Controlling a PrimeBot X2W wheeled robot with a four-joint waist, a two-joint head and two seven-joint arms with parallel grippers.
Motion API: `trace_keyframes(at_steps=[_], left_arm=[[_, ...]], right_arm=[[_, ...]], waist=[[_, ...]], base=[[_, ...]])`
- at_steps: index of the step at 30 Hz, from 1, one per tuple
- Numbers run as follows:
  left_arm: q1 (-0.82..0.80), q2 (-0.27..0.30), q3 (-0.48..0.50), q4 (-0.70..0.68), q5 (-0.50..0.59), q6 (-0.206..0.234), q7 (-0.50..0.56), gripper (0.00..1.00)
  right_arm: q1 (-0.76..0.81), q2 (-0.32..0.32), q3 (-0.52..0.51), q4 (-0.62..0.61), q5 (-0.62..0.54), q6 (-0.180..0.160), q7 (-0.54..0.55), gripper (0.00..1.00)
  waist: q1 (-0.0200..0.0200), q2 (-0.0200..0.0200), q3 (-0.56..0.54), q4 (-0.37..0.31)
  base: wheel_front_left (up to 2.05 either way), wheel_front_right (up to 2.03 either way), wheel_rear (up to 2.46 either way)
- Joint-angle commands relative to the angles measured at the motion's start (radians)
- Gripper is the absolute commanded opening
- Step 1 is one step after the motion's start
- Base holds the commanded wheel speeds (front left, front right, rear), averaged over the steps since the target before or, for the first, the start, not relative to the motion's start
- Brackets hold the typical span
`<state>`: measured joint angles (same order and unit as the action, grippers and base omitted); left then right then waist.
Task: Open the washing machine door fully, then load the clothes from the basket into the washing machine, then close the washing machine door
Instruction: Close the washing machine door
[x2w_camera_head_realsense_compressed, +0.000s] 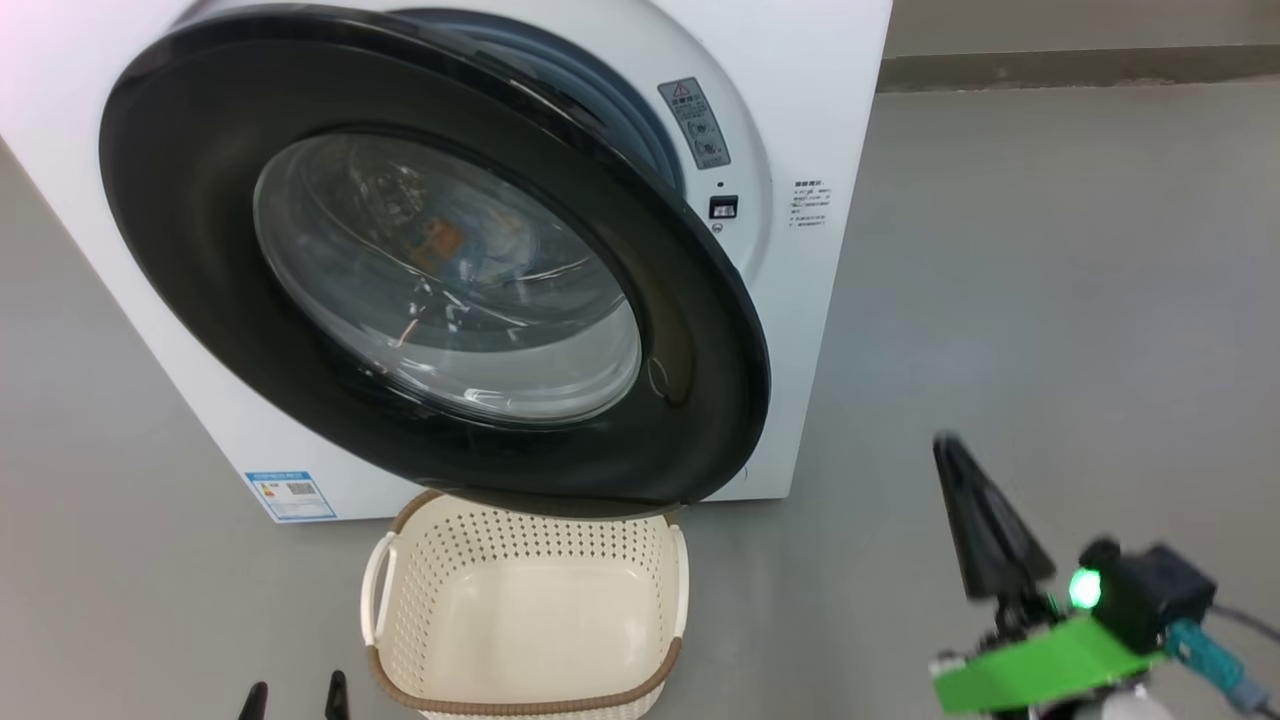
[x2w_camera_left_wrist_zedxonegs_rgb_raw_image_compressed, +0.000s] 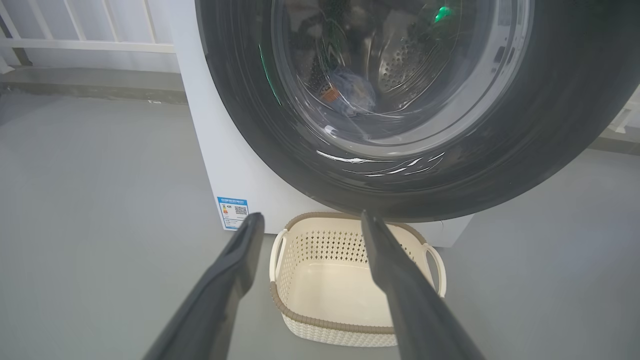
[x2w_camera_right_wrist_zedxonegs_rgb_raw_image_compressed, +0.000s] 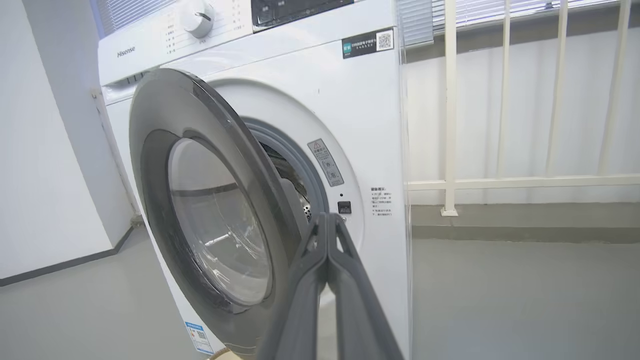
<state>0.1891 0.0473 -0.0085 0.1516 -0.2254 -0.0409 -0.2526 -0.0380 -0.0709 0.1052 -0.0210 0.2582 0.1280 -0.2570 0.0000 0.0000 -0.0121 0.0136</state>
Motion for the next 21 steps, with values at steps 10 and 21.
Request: trace_keyframes(at_steps=[10,21], left_arm=[[-0.045,0.003,0.0,-0.023,-0.005,-0.007,-0.009,1.0],[-0.093,0.003,0.003,-0.017,-0.006,-0.031,-0.009,1.0]], right_arm=[[-0.267,-0.014,0.271,0.004,0.067,0.003,-0.005,0.0],[-0.402,-0.021,0.36,0.18,0.08,0.003,-0.005,0.0]], waist=[[0.0,0.0,0.043,0.029],[0.0,0.0,0.146,0.088]], base=[[0.0,0.0,0.0],[0.0,0.0,0.0]])
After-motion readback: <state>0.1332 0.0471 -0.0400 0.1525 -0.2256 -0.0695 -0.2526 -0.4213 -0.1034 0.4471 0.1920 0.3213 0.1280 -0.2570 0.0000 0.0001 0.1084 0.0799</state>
